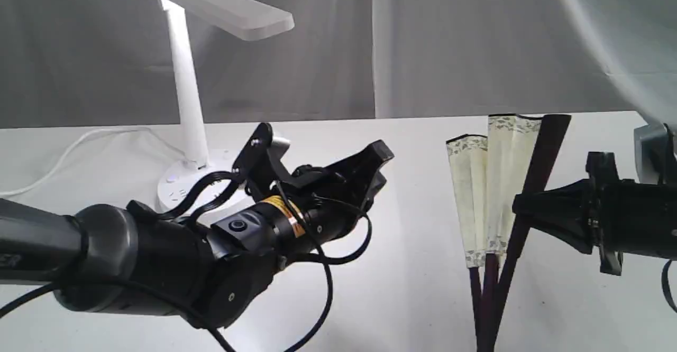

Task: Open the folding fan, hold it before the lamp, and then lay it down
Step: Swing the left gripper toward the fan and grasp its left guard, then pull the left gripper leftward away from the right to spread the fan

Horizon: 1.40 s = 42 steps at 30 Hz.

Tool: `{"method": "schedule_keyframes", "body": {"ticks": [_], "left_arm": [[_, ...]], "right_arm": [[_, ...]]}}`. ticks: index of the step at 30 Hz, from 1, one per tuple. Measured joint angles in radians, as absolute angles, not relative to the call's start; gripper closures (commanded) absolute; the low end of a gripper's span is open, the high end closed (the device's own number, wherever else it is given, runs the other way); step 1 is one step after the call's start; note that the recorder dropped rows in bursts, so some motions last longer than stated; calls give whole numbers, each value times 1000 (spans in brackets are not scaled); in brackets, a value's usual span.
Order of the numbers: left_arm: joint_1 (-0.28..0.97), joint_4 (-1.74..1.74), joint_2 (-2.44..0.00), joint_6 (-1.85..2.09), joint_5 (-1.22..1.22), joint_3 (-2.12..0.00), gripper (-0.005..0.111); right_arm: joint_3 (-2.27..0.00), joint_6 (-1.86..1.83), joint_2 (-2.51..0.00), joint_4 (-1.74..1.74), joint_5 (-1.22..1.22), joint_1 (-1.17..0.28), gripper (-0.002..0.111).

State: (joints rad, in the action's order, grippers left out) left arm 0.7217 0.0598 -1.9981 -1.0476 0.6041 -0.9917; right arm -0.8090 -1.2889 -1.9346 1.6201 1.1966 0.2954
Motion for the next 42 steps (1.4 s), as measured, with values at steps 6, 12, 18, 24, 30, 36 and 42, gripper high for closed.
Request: {"method": "schedule_keyframes", "body": {"ticks": [6, 12, 18, 24, 30, 36, 42], "left_arm": [[722, -62, -2089, -1367, 636, -992, 107], [722, -162, -2176, -1636, 834, -992, 107], [722, -172, -2235, -1683, 1017, -992, 107], [718, -265, -2288, -1718, 1028, -1062, 105], [671, -427, -2329, -1771, 1045, -1147, 83], [641, -448, -2359, -1817, 1059, -1153, 61], [641, -462, -2366, -1821, 1091, -1155, 56]], "right_arm": [[-809, -1289, -1935, 1620, 1197, 295, 108], [-809, -1289, -1935, 1622, 1197, 295, 108], [-809, -1289, -1935, 1624, 1197, 295, 108], [-809, -1289, -1935, 1626, 1197, 295, 108], [-809, -1273, -1935, 1626, 1197, 295, 108], [-809, -1262, -1935, 1626, 1197, 293, 108], [-809, -1257, -1935, 1627, 1197, 244, 108]]}}
